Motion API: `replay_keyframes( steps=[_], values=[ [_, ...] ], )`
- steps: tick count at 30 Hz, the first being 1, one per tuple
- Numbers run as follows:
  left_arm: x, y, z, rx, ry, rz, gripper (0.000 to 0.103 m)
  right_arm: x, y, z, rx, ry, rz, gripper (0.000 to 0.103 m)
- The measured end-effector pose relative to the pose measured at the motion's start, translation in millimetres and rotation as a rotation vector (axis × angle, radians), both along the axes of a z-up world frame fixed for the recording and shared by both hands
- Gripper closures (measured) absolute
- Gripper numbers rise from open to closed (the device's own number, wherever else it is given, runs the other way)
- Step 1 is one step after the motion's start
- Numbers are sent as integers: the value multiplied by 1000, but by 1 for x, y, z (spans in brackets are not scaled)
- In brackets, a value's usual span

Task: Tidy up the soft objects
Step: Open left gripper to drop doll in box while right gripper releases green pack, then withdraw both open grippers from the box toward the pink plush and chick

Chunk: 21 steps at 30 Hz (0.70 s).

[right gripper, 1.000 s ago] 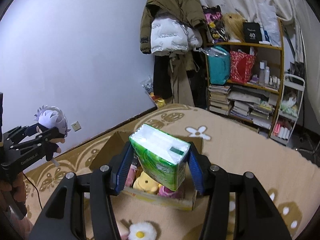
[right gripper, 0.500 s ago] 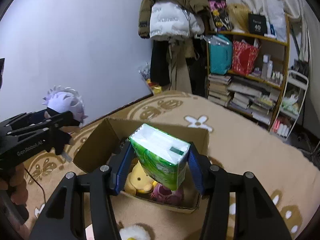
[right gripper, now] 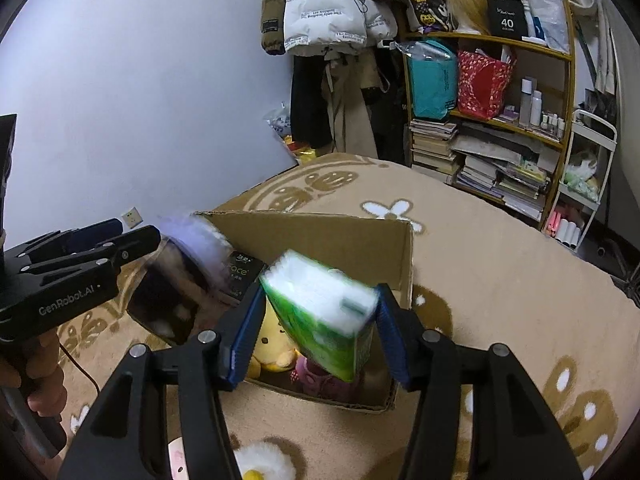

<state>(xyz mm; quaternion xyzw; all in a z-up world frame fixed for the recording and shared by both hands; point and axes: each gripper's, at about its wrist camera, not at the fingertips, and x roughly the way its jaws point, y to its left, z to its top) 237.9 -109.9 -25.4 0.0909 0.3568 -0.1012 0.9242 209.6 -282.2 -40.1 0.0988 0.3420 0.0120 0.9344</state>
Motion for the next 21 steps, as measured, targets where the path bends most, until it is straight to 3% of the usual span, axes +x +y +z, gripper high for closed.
replay_keyframes(
  steps=[1, 3, 5, 8, 15, 21],
  values=[
    [0, -1, 1, 3, 4, 3, 45, 1, -1, 0, 1, 4, 2, 40],
    [-2, -1, 4, -9, 6, 12, 29, 1, -3, 1, 5, 4, 0, 28],
    [-6, 0, 9, -21, -4, 23, 23, -2, -5, 3, 16, -1, -7, 20],
    [-9, 2, 17, -32, 4, 29, 22, -5, -8, 10, 26, -13, -18, 15],
    [-28, 7, 40, -8, -44, 33, 7, -16, -15, 35, 49, -42, -53, 2],
    [-44, 20, 56, 6, -48, 49, 4, -31, -15, 55, 59, -74, -74, 0]
  ],
)
